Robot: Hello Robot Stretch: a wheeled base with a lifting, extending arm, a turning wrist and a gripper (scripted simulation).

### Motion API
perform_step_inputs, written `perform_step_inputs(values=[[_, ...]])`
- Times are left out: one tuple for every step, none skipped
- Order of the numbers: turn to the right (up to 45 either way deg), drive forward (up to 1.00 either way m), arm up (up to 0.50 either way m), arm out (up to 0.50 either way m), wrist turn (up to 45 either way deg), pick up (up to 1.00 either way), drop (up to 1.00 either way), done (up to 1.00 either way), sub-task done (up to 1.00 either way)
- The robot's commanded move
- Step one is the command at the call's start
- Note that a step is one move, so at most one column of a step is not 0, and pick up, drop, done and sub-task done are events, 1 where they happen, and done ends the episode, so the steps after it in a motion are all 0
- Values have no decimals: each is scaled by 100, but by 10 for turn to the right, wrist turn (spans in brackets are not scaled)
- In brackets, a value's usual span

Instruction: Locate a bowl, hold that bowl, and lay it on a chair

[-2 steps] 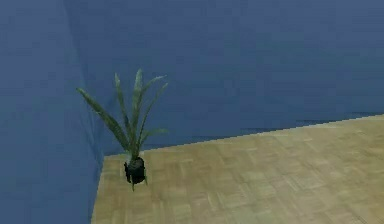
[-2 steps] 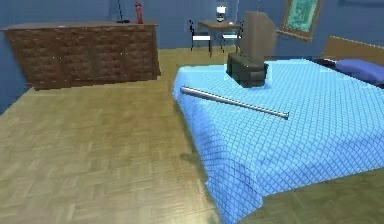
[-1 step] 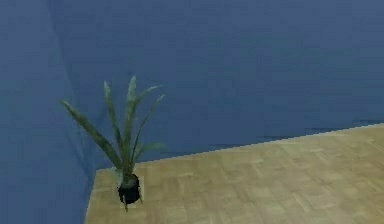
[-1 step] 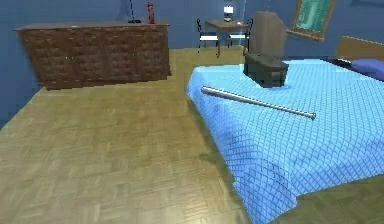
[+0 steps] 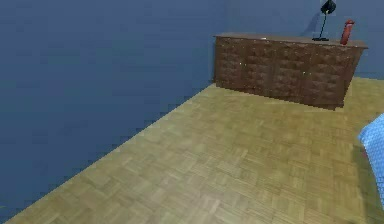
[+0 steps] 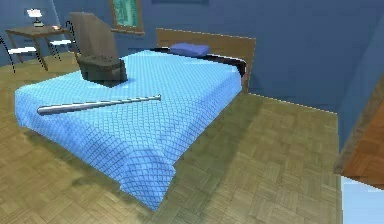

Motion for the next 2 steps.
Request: perform_step_inputs(values=[[120, 0, 0, 0, 0, 0, 0, 0, 0], [0, 45, 0, 0, 0, 0, 0, 0, 0]])
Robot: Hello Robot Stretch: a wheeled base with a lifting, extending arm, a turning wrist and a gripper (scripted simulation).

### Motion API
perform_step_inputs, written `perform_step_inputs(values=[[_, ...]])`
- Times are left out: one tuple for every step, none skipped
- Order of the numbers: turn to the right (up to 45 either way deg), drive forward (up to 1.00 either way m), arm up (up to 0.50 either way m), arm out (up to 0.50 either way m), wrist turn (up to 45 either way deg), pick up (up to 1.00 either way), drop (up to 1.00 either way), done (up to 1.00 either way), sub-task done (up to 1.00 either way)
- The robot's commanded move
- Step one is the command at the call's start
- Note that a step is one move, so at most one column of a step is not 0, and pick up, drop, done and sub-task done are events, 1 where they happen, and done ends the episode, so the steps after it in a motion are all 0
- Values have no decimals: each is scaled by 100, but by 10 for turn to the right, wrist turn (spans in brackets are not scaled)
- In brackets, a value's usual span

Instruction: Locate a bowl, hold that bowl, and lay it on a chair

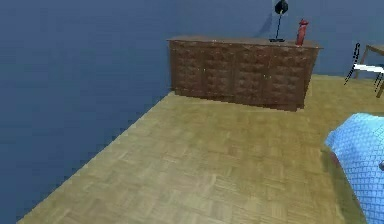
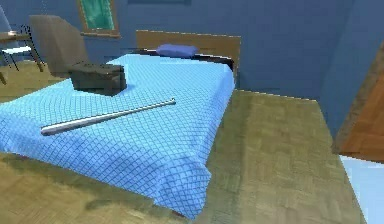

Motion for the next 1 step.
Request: perform_step_inputs(values=[[180, 0, 0, 0, 0, 0, 0, 0, 0]])
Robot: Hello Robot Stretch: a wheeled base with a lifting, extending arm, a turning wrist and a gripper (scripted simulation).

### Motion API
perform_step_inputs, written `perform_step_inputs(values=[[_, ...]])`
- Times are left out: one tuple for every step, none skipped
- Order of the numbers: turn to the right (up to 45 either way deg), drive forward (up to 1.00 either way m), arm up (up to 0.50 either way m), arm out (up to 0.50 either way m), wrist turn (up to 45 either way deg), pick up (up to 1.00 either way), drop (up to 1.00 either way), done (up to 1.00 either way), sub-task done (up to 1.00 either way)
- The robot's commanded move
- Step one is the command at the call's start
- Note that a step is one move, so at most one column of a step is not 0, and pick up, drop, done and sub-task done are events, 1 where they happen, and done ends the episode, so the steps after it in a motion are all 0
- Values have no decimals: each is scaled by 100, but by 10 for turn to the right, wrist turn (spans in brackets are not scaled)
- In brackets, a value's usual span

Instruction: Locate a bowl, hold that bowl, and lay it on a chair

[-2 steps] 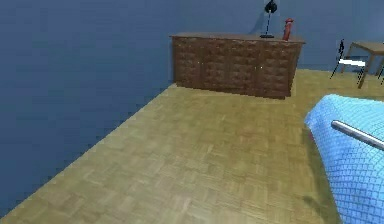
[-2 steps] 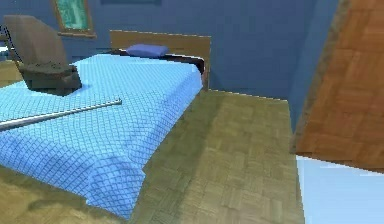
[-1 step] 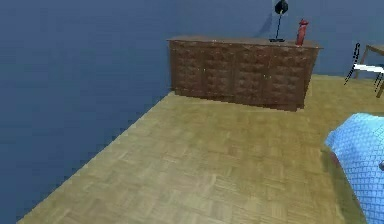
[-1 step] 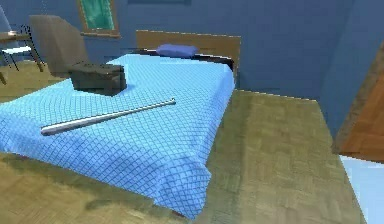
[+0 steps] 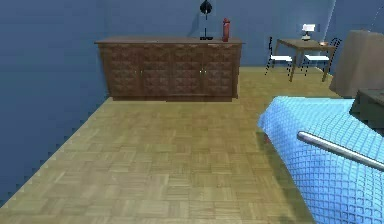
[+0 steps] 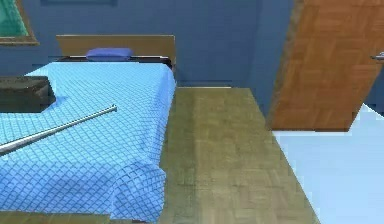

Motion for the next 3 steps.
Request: perform_step_inputs(values=[[0, 100, 0, 0, 0, 0, 0, 0, 0], [0, 100, 0, 0, 0, 0, 0, 0, 0], [210, 0, 0, 0, 0, 0, 0, 0, 0]])
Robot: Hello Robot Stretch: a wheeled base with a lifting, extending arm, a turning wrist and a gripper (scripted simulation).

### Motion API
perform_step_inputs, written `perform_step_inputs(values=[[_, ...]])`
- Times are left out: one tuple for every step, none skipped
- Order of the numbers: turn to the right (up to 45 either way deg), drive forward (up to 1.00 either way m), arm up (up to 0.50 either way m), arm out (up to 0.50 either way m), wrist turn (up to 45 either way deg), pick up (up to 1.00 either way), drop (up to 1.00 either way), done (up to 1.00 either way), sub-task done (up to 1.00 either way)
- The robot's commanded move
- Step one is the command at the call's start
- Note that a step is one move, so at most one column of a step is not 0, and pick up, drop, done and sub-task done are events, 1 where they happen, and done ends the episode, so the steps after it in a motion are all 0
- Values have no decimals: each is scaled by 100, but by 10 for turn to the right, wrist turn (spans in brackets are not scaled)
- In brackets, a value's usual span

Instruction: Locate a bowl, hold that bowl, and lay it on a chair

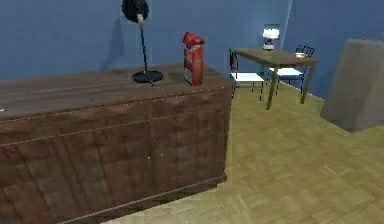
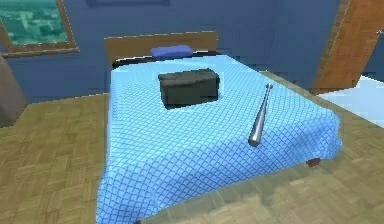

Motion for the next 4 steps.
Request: perform_step_inputs(values=[[0, 10, 0, 0, 0, 0, 0, 0, 0], [300, 0, 0, 0, 0, 0, 0, 0, 0], [0, 75, 0, 0, 0, 0, 0, 0, 0], [60, 0, 0, 0, 0, 0, 0, 0, 0]])
